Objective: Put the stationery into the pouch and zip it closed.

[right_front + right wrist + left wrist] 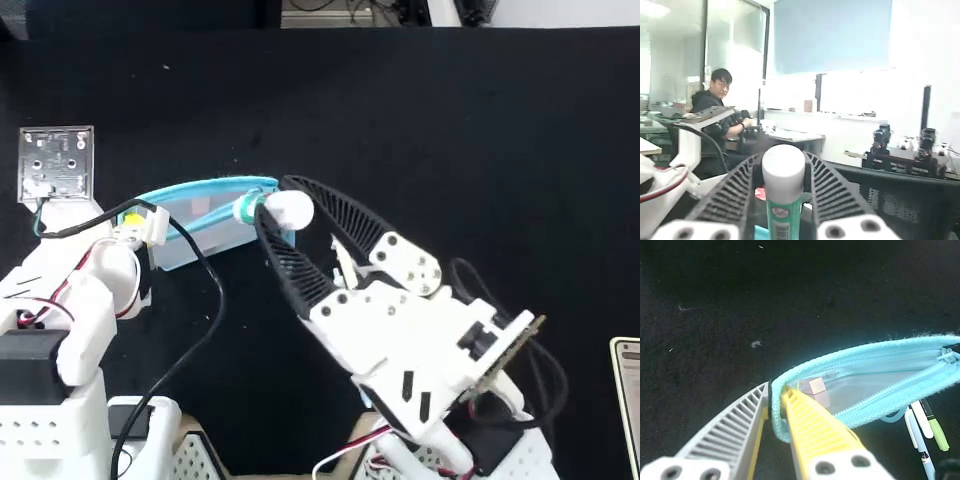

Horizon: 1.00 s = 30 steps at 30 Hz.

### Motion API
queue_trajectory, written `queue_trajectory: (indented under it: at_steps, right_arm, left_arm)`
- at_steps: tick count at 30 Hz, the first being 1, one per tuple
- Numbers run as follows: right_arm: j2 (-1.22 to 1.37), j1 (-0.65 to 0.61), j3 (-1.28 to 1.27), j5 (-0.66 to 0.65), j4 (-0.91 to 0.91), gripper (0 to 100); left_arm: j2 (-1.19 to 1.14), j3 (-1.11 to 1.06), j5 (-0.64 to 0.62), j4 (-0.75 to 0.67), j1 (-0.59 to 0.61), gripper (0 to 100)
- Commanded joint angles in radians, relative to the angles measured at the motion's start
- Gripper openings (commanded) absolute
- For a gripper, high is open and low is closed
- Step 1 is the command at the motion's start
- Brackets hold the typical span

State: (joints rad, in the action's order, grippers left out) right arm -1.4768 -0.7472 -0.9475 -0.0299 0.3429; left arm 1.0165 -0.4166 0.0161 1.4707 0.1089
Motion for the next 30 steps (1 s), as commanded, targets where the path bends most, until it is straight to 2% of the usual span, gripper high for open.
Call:
queue_trajectory:
  at_steps: [1,10,17,24,30]
  right_arm:
    - [-0.001,-0.026,-0.025,0.000,-0.052,1.1]
    - [0.001,-0.028,-0.165,0.000,-0.224,1.1]
    - [0.001,-0.152,-0.174,-0.002,-0.221,1.1]
    - [0.025,-0.123,-0.185,-0.003,-0.226,1.1]
    - [0.145,-0.123,-0.174,-0.003,-0.281,1.1]
  left_arm:
    - [-0.008,-0.045,0.005,-0.003,-0.001,3]
    - [-0.008,-0.045,0.005,-0.003,-0.001,3]
    - [-0.008,-0.045,0.005,-0.003,-0.001,3]
    - [-0.008,-0.045,0.005,-0.003,-0.001,3]
    - [-0.008,-0.045,0.005,-0.003,-0.001,3]
